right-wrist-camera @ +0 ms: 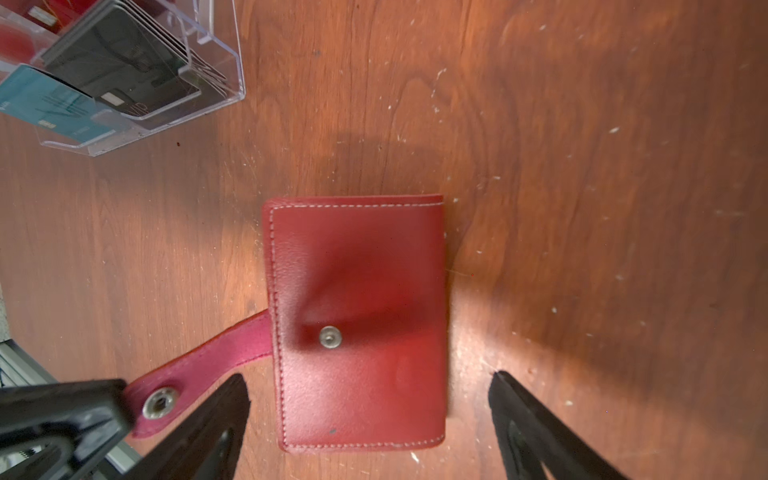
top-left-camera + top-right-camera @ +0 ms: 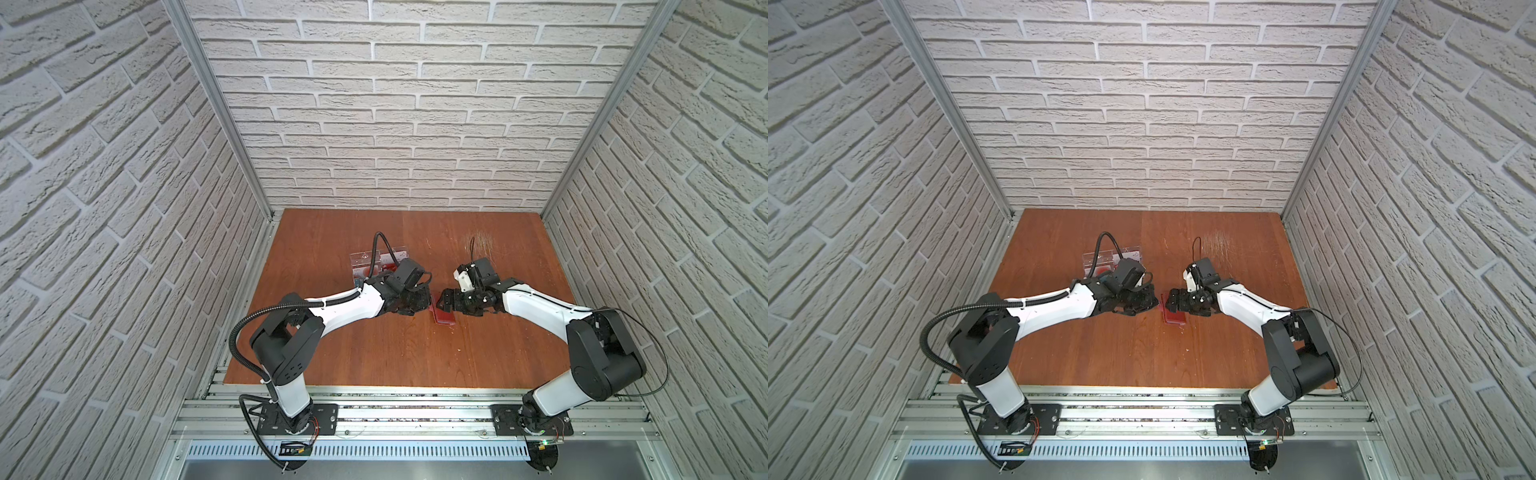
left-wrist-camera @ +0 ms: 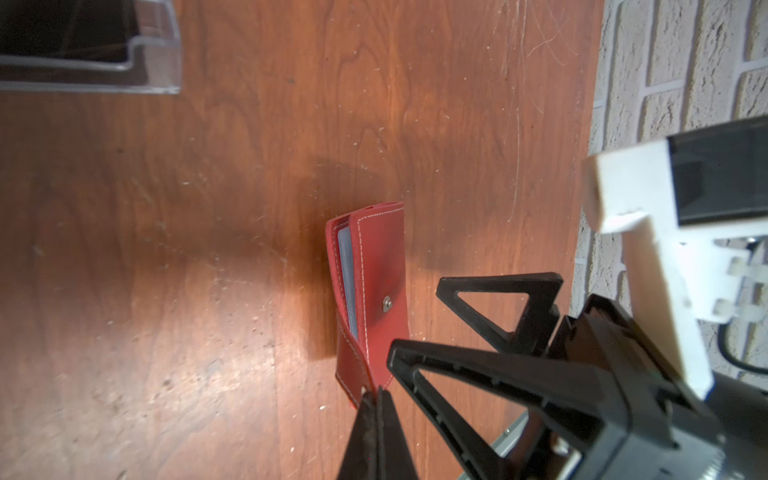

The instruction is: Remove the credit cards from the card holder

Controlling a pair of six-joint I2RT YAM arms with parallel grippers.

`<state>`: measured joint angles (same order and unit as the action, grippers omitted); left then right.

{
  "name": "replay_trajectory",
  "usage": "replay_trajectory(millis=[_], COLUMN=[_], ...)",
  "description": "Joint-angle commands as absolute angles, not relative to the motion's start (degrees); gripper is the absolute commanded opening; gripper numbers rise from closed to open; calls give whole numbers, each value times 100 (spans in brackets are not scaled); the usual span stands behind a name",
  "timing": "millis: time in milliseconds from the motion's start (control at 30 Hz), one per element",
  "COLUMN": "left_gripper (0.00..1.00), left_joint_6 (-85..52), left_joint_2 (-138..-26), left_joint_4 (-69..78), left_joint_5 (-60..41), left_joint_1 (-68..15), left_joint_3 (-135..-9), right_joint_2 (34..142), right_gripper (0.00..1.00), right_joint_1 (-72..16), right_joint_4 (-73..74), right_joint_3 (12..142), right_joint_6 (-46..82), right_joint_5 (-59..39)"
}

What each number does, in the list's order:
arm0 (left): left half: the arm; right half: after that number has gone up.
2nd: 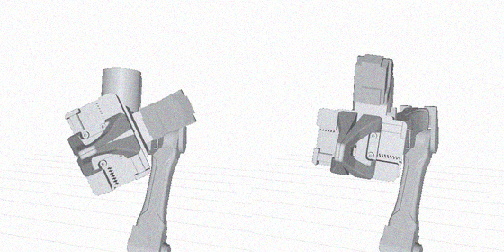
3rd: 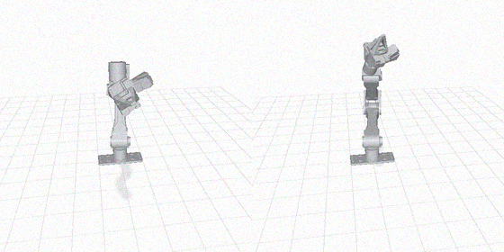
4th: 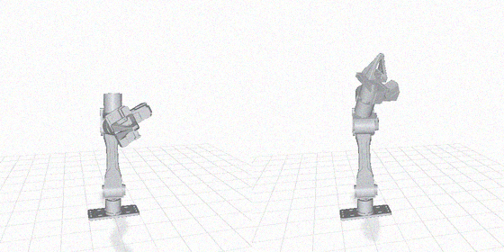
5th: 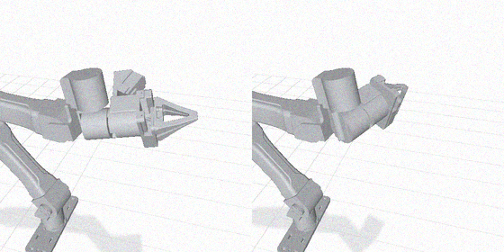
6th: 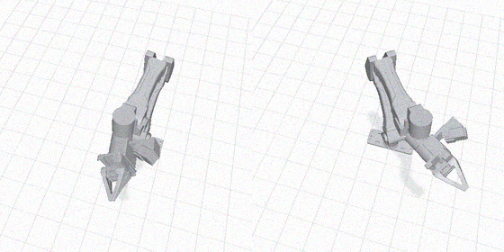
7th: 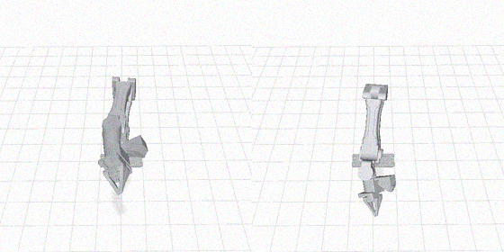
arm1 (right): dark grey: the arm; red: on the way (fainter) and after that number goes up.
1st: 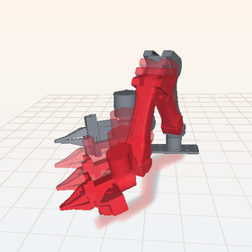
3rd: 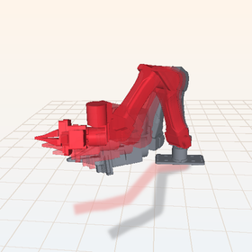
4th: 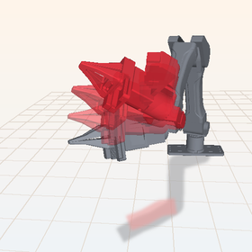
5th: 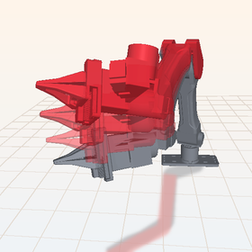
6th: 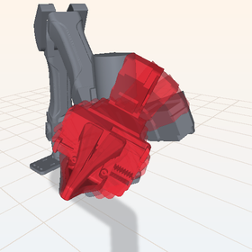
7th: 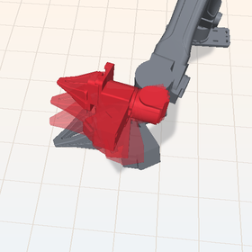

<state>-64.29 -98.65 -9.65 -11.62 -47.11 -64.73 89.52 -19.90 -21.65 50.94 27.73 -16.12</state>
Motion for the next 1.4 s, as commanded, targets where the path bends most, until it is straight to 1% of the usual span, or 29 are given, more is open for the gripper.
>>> replay_trajectory(millis=[0,433,500,600,733,1367], left_gripper=[0,0,0,0,0,0], left_joint_6=[-6437,-6504,-6513,-6508,-6513,-6495], left_joint_2=[-9564,-9475,-9466,-9440,-9388,-9229], left_joint_4=[-831,-764,-763,-773,-780,-792], left_joint_5=[-1047,-1029,-1028,-1006,-986,-976], left_joint_1=[-4658,-4649,-4650,-4646,-4619,-4476], left_joint_3=[-6434,-6491,-6487,-6473,-6408,-6240], right_joint_2=[9009,9092,9120,9133,9067,8694], right_gripper=[91,91,89,84,79,70], right_joint_1=[-2148,-2364,-2362,-2351,-2342,-1928], right_joint_4=[-2026,-2071,-2130,-2189,-2272,-2532], right_joint_3=[5276,5343,5362,5379,5396,5375], right_joint_6=[2920,3023,3007,2980,2953,2752], right_joint_5=[-1628,-1473,-1382,-1313,-1223,-1234])
